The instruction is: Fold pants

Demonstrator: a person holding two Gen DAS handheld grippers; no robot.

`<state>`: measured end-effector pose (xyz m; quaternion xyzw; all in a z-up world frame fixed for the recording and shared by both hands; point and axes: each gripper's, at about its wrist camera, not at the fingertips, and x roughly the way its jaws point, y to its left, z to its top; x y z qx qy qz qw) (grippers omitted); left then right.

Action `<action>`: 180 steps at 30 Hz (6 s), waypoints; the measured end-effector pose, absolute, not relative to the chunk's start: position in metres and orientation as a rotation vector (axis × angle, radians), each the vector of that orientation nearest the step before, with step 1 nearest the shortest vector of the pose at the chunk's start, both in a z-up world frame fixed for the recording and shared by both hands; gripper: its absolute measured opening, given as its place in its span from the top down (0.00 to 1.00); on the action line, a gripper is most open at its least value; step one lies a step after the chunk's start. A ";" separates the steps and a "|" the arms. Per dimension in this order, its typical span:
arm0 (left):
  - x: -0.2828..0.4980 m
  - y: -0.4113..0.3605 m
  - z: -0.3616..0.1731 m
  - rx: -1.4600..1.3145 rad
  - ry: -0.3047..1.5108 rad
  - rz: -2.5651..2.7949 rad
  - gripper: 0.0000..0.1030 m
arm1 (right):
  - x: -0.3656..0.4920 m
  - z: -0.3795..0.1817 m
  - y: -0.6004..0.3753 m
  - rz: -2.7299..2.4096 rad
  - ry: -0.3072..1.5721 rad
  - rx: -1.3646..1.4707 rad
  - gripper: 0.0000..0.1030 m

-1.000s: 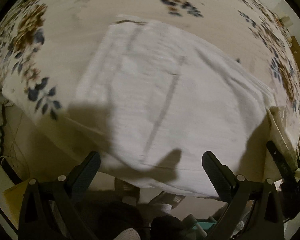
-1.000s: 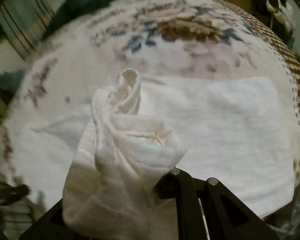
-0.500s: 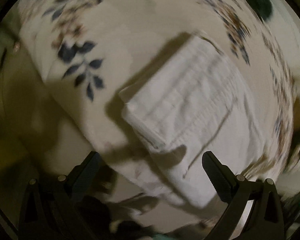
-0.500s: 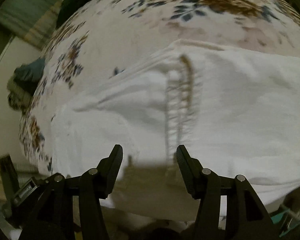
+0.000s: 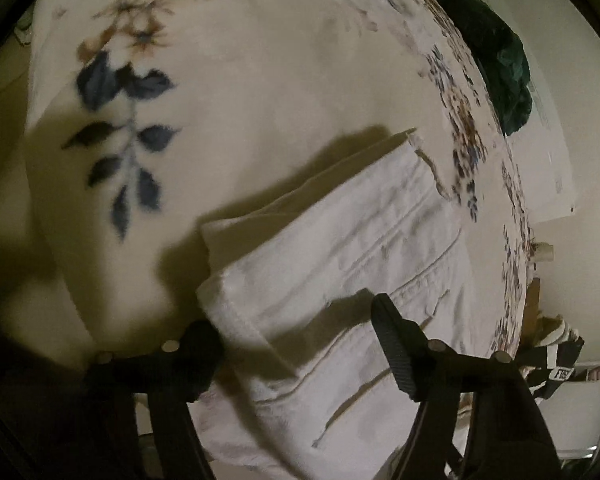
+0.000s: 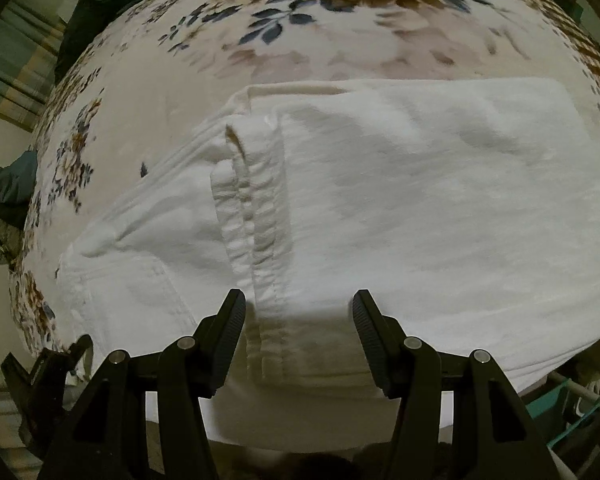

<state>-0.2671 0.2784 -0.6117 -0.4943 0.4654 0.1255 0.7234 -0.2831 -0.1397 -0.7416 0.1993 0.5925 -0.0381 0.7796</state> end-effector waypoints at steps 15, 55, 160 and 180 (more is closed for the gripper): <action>-0.275 0.240 -0.515 -0.793 0.891 0.252 0.88 | -0.301 -0.730 -0.156 -0.067 1.273 0.520 0.43; -0.321 -0.186 -0.457 -0.206 1.178 -0.591 0.12 | -0.473 -0.706 -0.523 -0.400 1.101 0.943 0.27; -0.197 -0.033 -0.547 -0.437 1.337 -0.269 0.33 | -0.315 -0.702 -0.514 -0.150 1.135 0.807 0.94; -0.267 -0.022 -0.542 -0.567 1.324 -0.307 0.11 | -0.392 -0.726 -0.532 -0.135 1.139 1.049 0.32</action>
